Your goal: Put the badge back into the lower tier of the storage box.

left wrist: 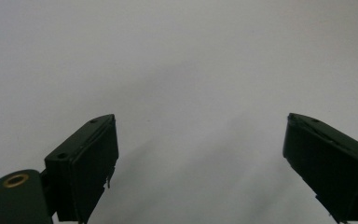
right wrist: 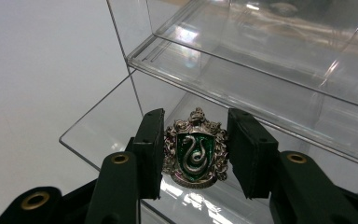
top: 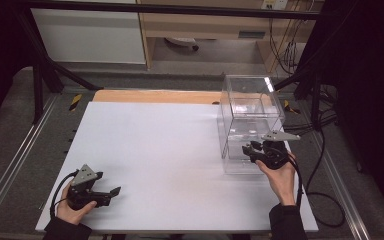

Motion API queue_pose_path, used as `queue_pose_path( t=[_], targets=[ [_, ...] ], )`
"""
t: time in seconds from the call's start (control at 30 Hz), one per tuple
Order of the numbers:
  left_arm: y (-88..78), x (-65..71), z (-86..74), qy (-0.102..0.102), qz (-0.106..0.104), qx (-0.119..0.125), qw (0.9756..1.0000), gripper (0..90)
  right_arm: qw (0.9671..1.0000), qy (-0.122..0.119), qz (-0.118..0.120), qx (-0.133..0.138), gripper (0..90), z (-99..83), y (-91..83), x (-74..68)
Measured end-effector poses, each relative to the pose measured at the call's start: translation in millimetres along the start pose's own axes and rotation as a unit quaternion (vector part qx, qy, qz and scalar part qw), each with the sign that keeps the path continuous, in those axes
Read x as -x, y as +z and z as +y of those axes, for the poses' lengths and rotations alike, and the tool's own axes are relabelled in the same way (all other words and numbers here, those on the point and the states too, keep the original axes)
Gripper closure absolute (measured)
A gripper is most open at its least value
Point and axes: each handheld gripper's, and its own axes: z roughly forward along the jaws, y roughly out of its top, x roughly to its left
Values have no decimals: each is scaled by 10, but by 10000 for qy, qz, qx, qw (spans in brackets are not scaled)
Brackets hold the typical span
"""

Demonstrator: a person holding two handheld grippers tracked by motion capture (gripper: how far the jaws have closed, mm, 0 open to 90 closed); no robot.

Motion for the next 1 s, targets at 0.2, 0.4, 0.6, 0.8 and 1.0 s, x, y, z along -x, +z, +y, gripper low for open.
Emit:
queue_pose_path(
  t=[0.2,0.4,0.6,0.8,1.0],
  targets=[
    [-1,-2,-1,-4,1,1,10000,99,10000,32,26,-80,578,-47,46,4],
    [1,-1,-1,-1,2,-3,10000,99,9999,73,50,-120,577,-89,77,14],
    [0,-1,-2,-1,3,-5,10000,99,9997,173,15,-156,572,-98,86,20],
    [0,-1,-1,-4,0,-5,10000,99,9998,198,-2,7,534,-88,40,5],
    [4,3,1,-4,-3,-9,10000,98,9995,152,15,259,462,-60,-109,-23]
  ],
)
